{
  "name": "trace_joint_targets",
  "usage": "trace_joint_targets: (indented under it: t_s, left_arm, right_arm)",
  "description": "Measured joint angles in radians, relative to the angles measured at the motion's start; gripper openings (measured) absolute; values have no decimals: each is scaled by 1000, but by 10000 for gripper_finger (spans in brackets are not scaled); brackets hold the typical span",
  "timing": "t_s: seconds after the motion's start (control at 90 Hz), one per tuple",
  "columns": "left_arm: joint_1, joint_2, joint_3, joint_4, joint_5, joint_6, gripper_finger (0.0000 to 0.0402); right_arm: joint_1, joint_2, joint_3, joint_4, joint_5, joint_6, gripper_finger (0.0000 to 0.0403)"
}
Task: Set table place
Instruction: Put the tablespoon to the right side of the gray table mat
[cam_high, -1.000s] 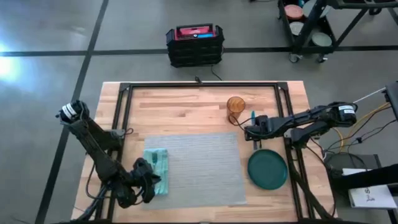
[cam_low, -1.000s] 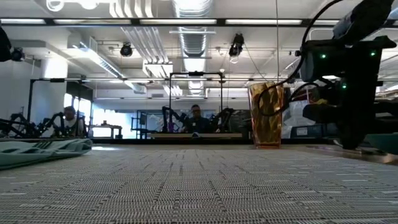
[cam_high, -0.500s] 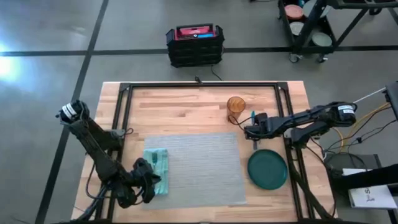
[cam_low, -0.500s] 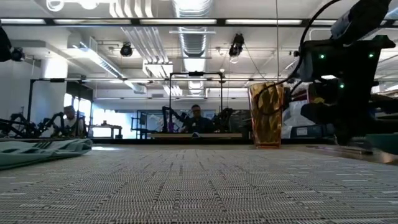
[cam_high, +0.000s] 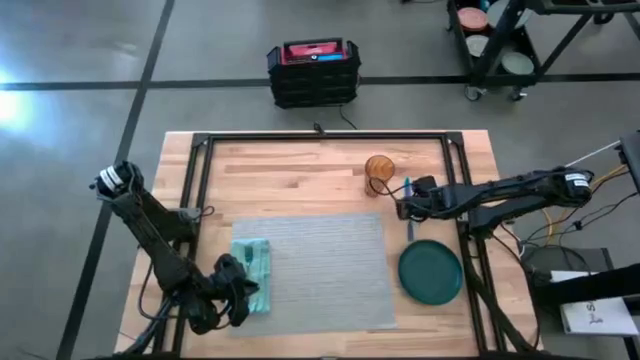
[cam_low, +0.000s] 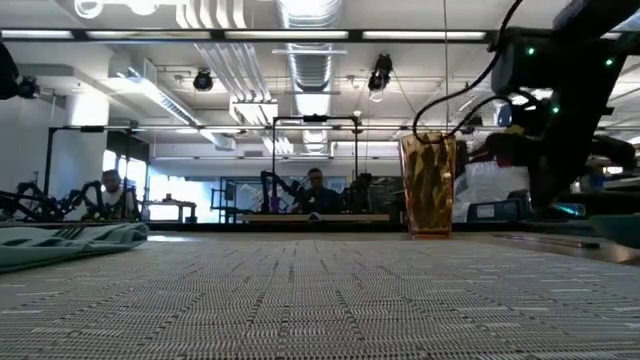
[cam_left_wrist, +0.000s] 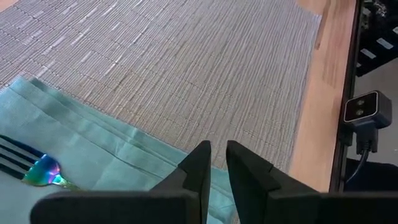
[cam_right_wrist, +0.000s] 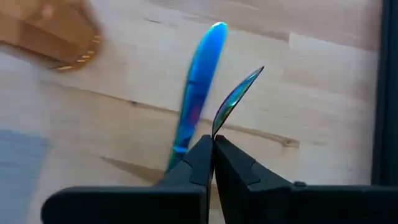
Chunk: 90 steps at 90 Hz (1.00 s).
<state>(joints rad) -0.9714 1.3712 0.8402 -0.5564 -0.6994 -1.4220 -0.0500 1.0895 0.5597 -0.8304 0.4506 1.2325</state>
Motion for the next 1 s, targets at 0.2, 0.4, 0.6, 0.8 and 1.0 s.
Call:
trace_joint_targets:
  t_s: [0.2, 0.4, 0.6, 0.8, 1.0]
  left_arm:
    - [0, 0, 0, 2, 0, 0, 38]
    - [0, 0, 0, 2, 0, 0, 38]
    - [0, 0, 0, 3, 0, 14, 38]
    - [0, 0, 0, 5, -16, 27, 38]
    - [1, 0, 0, 4, -44, 29, 38]
  right_arm:
    - [77, -68, 73, 28, -106, -55, 0]
    - [231, -32, 160, 59, -108, 11, 0]
    - [383, 108, 215, 62, -87, 149, 0]
    - [460, 325, 356, 73, -83, 202, 0]
    - [449, 568, 566, 41, -75, 161, 0]
